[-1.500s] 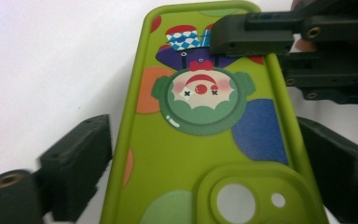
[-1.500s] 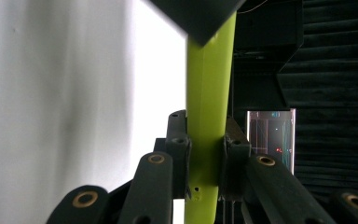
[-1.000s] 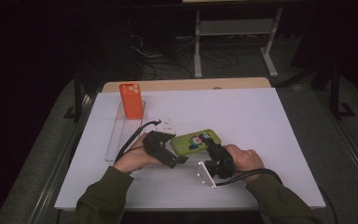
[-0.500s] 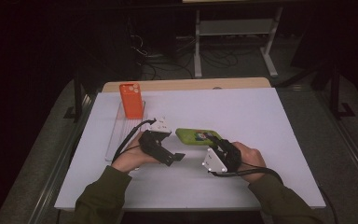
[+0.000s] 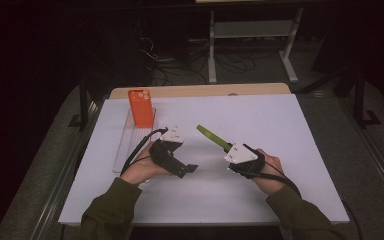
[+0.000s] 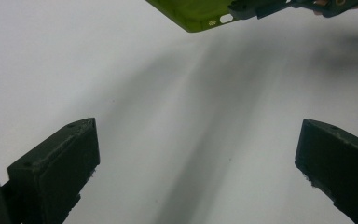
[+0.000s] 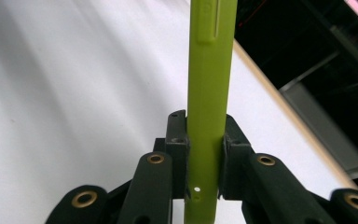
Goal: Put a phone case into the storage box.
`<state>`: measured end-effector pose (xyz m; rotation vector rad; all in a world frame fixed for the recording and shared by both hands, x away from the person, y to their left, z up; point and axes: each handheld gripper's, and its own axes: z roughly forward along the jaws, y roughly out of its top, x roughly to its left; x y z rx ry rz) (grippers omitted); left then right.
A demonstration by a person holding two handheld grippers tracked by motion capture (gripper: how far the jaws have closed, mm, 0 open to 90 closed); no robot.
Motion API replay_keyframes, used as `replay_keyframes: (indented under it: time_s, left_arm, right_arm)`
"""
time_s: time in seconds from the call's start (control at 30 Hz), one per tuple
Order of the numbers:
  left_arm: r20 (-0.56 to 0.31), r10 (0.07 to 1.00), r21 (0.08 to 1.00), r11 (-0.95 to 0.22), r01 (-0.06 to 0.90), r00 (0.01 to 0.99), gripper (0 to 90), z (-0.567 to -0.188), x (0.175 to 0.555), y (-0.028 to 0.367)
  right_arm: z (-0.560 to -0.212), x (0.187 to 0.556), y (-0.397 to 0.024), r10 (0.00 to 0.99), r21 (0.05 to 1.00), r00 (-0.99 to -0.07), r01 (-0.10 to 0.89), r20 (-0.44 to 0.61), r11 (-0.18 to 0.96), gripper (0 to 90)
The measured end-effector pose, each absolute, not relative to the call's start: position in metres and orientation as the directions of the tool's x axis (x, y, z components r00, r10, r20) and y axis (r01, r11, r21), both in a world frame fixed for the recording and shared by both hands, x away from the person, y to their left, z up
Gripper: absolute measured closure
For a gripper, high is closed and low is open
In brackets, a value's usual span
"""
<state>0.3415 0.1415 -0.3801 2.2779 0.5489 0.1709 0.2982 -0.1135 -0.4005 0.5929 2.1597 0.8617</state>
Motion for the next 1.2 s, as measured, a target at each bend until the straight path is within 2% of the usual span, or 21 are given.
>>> replay_keyframes:
  time_s: [0.33, 0.6, 0.87, 1.2]
  left_arm:
    - [-0.066, 0.471, 0.743, -0.565, 0.358, 0.880, 0.0, -0.379, 0.342, 0.140]
    - [-0.092, 0.527, 0.781, -0.488, 0.390, 0.845, 0.0, -0.374, 0.345, 0.142]
    - [-0.138, 0.571, 0.812, -0.402, 0.422, 0.809, 0.0, -0.368, 0.352, 0.138]
    - [-0.183, 0.558, 0.843, -0.334, 0.421, 0.809, 0.0, -0.356, 0.366, 0.123]
  right_arm:
    - [-0.394, 0.309, -0.126, 0.721, 0.810, -0.665, 0.305, -0.195, 0.500, 76.2]
    - [-0.395, 0.316, -0.134, 0.753, 0.814, -0.657, 0.434, -0.006, 0.386, 76.2]
    - [-0.392, 0.315, -0.134, 0.756, 0.823, -0.653, 0.455, 0.049, 0.339, 76.2]
    - [-0.390, 0.314, -0.133, 0.748, 0.833, -0.659, 0.457, 0.083, 0.311, 76.2]
